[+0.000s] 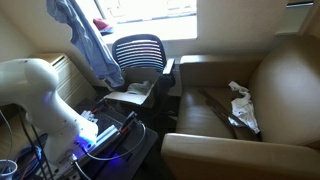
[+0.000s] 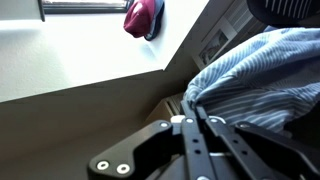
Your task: Put the clothes on the couch on the chair
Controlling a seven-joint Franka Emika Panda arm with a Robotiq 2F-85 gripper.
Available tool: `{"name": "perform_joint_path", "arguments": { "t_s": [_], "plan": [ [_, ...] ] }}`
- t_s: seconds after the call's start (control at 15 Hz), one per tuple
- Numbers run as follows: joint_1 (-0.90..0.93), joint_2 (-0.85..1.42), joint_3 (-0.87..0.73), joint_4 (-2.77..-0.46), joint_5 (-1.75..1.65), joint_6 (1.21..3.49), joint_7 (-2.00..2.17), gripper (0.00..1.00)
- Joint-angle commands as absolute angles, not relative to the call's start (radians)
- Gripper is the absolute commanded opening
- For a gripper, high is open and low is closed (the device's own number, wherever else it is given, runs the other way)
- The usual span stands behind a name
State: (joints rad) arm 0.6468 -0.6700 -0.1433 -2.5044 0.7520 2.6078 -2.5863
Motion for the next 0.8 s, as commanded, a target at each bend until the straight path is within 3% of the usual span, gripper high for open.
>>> {"name": "perform_joint_path", "arguments": {
  "t_s": [0.0, 0.2, 0.53, 0.73],
  "plan": [
    [0.622, -0.667, -0.125, -2.501, 0.77, 2.59, -2.596, 0.04],
    [0.648, -0.673, -0.167, -2.513, 0.757, 2.652, -2.659, 0.01],
    [0.785, -0.688, -0.406, -2.542, 0.479, 2.824, -2.611, 0.01],
    [0.754, -0.672, -0.412, -2.539, 0.511, 2.785, -2.595, 0.04]
  ]
}}
